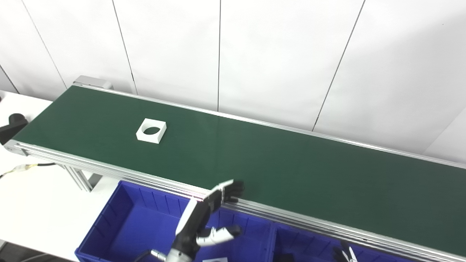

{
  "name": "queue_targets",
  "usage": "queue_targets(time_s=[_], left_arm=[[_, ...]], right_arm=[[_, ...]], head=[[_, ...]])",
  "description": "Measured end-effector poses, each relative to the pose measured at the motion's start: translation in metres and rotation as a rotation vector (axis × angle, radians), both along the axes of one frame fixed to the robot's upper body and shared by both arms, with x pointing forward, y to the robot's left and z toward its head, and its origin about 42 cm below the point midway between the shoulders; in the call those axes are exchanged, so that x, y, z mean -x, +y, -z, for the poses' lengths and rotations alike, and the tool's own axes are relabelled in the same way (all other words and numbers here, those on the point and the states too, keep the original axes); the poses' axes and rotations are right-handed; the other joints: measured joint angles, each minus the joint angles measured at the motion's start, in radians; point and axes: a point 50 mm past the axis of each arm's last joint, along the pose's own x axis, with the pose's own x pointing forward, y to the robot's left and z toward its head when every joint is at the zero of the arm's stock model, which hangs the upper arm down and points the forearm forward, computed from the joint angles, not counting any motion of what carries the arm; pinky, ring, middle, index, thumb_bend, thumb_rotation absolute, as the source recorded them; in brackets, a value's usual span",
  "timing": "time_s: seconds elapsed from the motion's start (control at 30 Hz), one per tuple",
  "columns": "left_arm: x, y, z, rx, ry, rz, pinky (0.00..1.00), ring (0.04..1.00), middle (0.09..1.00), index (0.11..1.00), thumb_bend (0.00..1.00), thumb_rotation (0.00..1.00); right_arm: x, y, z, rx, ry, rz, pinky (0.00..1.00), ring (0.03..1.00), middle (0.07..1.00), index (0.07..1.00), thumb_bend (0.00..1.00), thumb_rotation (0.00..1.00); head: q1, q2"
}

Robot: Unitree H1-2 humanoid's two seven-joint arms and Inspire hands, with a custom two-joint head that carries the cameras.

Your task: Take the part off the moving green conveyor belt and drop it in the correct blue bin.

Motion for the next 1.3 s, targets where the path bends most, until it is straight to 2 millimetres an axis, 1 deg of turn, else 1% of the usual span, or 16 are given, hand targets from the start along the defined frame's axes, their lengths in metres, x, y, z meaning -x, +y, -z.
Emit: queue_targets(time_s=[0.13,0.33,0.37,0.43,0.5,0.6,0.7,0.77,0.93,0.97,1.03,1.1,1.13,1.23,1.27,1.3], left_arm=[[-0.012,0.016,-0.025,0.084,-0.075,0.025,0.84,0.854,0.869,0.870,0.75,0.59],[-0.029,0.045,-0.044,0.042,-0.159,0.009,0.87,0.873,0.878,0.885,0.73,0.55],[-0.035,0.050,-0.050,0.027,-0.180,0.006,0.88,0.878,0.882,0.890,0.72,0.54],[-0.041,0.054,-0.054,-0.002,-0.200,-0.003,0.84,0.860,0.871,0.887,0.73,0.53],[-0.053,0.061,-0.059,-0.075,-0.222,-0.025,0.83,0.854,0.869,0.885,0.73,0.53],[-0.068,0.074,-0.064,-0.195,-0.242,-0.065,0.83,0.861,0.881,0.890,0.73,0.46],[-0.084,0.088,-0.064,-0.257,-0.236,-0.094,0.83,0.868,0.892,0.896,0.73,0.41],[-0.096,0.097,-0.061,-0.278,-0.215,-0.107,0.83,0.871,0.896,0.897,0.74,0.39],[-0.129,0.115,-0.041,-0.387,-0.122,-0.145,0.81,0.885,0.913,0.906,0.76,0.38],[-0.135,0.118,-0.040,-0.419,-0.111,-0.145,0.81,0.885,0.915,0.908,0.76,0.35],[-0.146,0.122,-0.039,-0.464,-0.097,-0.143,0.80,0.884,0.917,0.911,0.75,0.33],[-0.157,0.126,-0.039,-0.504,-0.088,-0.140,0.80,0.886,0.918,0.913,0.75,0.27],[-0.162,0.128,-0.038,-0.524,-0.078,-0.136,0.82,0.892,0.922,0.915,0.76,0.26],[-0.180,0.136,-0.037,-0.600,-0.043,-0.129,0.83,0.899,0.929,0.918,0.77,0.24],[-0.185,0.140,-0.037,-0.628,-0.034,-0.129,0.84,0.906,0.938,0.928,0.77,0.25],[-0.189,0.143,-0.037,-0.660,-0.028,-0.125,0.82,0.901,0.943,0.935,0.77,0.24]], right_arm=[[0.000,0.002,-0.001,0.008,-0.014,0.014,0.75,0.816,0.852,0.916,0.70,0.38],[0.000,0.007,-0.001,0.010,-0.030,0.018,0.74,0.805,0.844,0.911,0.70,0.35],[0.001,0.007,-0.001,0.014,-0.035,0.025,0.72,0.794,0.837,0.904,0.71,0.35],[0.002,0.007,-0.002,0.025,-0.041,0.026,0.71,0.788,0.827,0.896,0.73,0.39],[0.002,0.006,-0.002,0.042,-0.055,0.032,0.71,0.788,0.824,0.893,0.73,0.39],[0.003,0.005,-0.005,0.047,-0.067,0.030,0.71,0.788,0.819,0.889,0.73,0.37],[0.005,0.005,-0.007,0.045,-0.073,0.028,0.71,0.786,0.817,0.884,0.74,0.36],[0.006,0.006,-0.009,0.040,-0.082,0.026,0.71,0.785,0.816,0.880,0.74,0.36],[0.008,0.009,-0.010,0.039,-0.085,0.009,0.71,0.782,0.809,0.869,0.73,0.35],[0.009,0.009,-0.011,0.040,-0.087,0.008,0.72,0.783,0.808,0.869,0.74,0.36],[0.010,0.009,-0.013,0.034,-0.091,0.010,0.72,0.786,0.811,0.870,0.75,0.37],[0.010,0.009,-0.016,0.026,-0.101,0.011,0.72,0.785,0.810,0.869,0.75,0.37],[0.010,0.010,-0.017,0.023,-0.103,0.012,0.73,0.784,0.808,0.868,0.75,0.35],[0.010,0.010,-0.020,0.013,-0.110,0.013,0.73,0.784,0.808,0.871,0.73,0.32],[0.010,0.011,-0.022,0.007,-0.116,0.013,0.74,0.782,0.807,0.870,0.74,0.34],[0.011,0.011,-0.023,0.005,-0.118,0.013,0.74,0.780,0.807,0.871,0.74,0.35]], head=[[-0.012,0.002],[-0.052,0.018],[-0.054,0.020],[-0.078,0.032],[-0.080,0.032],[-0.110,0.052],[-0.129,0.063],[-0.129,0.061],[-0.130,0.072],[-0.130,0.074],[-0.130,0.078],[-0.135,0.087],[-0.135,0.087],[-0.152,0.104],[-0.160,0.115],[-0.160,0.115]])
